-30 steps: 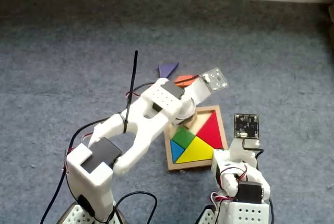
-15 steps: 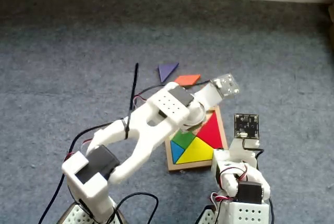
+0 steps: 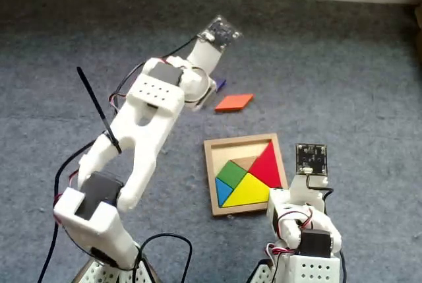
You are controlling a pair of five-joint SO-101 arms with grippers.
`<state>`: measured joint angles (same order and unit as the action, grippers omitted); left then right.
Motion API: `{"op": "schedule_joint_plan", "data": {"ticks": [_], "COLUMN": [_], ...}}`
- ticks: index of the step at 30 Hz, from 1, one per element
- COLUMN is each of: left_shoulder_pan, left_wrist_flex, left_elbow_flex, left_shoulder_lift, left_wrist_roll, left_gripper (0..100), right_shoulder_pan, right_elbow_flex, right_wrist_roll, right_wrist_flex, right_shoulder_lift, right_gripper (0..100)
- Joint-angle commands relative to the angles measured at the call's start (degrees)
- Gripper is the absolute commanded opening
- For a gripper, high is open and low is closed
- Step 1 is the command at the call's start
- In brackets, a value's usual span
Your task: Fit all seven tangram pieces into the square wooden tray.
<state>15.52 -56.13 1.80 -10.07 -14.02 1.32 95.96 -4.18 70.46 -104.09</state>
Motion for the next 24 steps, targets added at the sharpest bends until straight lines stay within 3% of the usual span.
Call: {"op": "schedule_joint_plan", "data": {"ticks": [1, 8, 17, 24], "left_shoulder_pan": [-1.8, -2.2, -2.2, -4.4], "left_wrist_flex": [0.7, -0.1, -14.9, -15.7], "left_elbow_flex": [-10.2, -25.5, -46.1, -54.8], "left_shoulder_lift": [-7.1, -21.9, -33.8, -42.4], "left_wrist_roll": [0.7, 1.0, 4.4, 4.7], "left_gripper": [19, 23, 27, 27], "right_shoulder_pan": [-0.6, -0.6, -0.6, -0.6], "right_elbow_flex": [5.9, 5.9, 5.9, 5.9], "right_wrist_roll": [-0.6, -0.6, -0.6, -0.6], "right_wrist_flex": [0.4, 0.4, 0.4, 0.4], "right_shoulder_lift": [-0.5, -0.5, -0.5, -0.5], "right_gripper": [25.2, 25.2, 25.2, 25.2]}}
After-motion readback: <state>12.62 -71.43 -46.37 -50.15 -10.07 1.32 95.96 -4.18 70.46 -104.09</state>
